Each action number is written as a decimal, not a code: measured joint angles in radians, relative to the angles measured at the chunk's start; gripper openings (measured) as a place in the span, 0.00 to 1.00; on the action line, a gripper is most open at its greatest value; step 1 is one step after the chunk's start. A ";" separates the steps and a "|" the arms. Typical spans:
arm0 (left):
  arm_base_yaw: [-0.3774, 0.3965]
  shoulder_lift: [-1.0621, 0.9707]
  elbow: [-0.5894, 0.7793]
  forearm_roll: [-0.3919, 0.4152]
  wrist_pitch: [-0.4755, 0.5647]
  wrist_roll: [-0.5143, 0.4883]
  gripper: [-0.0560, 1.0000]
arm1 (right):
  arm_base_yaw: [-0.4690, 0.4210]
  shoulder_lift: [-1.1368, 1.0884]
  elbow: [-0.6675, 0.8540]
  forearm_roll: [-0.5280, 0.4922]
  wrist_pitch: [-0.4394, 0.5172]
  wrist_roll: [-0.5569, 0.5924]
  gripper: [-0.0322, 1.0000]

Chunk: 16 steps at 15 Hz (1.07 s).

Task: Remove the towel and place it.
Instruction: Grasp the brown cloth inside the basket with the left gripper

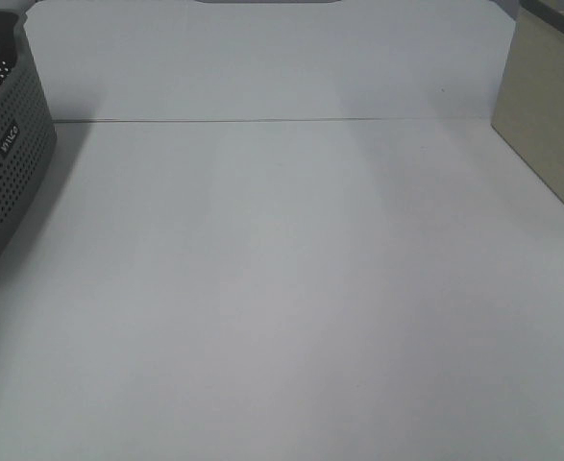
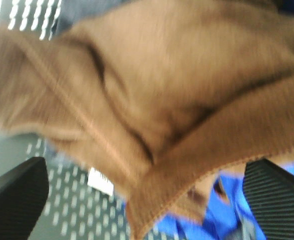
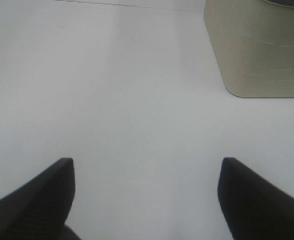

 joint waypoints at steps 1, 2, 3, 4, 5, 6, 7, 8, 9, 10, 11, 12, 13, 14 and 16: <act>0.000 0.015 -0.004 -0.007 -0.002 0.021 0.98 | 0.000 0.000 0.000 0.000 0.000 0.000 0.77; 0.000 0.026 -0.005 -0.009 -0.002 0.032 0.97 | 0.000 0.000 0.000 0.000 0.000 0.000 0.77; 0.000 0.033 -0.005 -0.012 -0.002 0.038 0.96 | 0.000 0.000 0.000 0.000 0.000 0.000 0.77; 0.000 0.037 -0.005 -0.016 -0.002 0.042 0.94 | 0.000 0.000 0.000 0.000 0.000 0.000 0.77; 0.000 0.039 -0.006 -0.030 0.004 0.054 0.93 | 0.000 0.000 0.000 0.000 0.000 0.000 0.77; 0.000 0.040 -0.006 -0.043 0.014 0.060 0.79 | 0.000 0.000 0.000 0.000 0.000 0.000 0.77; 0.000 0.040 -0.007 -0.055 0.026 0.061 0.65 | 0.000 0.000 0.000 0.000 0.000 0.000 0.77; 0.000 0.040 -0.007 -0.057 0.038 0.060 0.51 | 0.000 0.000 0.000 0.000 0.000 0.000 0.77; 0.000 0.040 -0.007 -0.057 0.038 0.045 0.36 | 0.000 0.000 0.000 0.000 0.000 0.000 0.77; 0.000 0.040 -0.007 -0.058 0.038 0.025 0.24 | 0.000 0.000 0.000 0.000 0.000 0.000 0.77; 0.000 0.040 -0.007 -0.058 0.038 0.000 0.18 | 0.000 0.000 0.000 0.000 0.000 0.000 0.77; 0.000 0.040 -0.007 -0.058 0.042 -0.019 0.16 | 0.000 0.000 0.000 0.000 0.000 0.000 0.77; 0.000 0.040 -0.008 -0.056 0.063 -0.031 0.15 | 0.000 0.000 0.000 0.000 0.000 0.000 0.77; 0.000 0.040 -0.008 -0.054 0.080 -0.037 0.14 | 0.000 0.000 0.000 0.000 0.000 0.000 0.77; 0.000 0.039 -0.008 -0.014 0.093 -0.040 0.07 | 0.000 0.000 0.000 0.000 0.000 0.000 0.77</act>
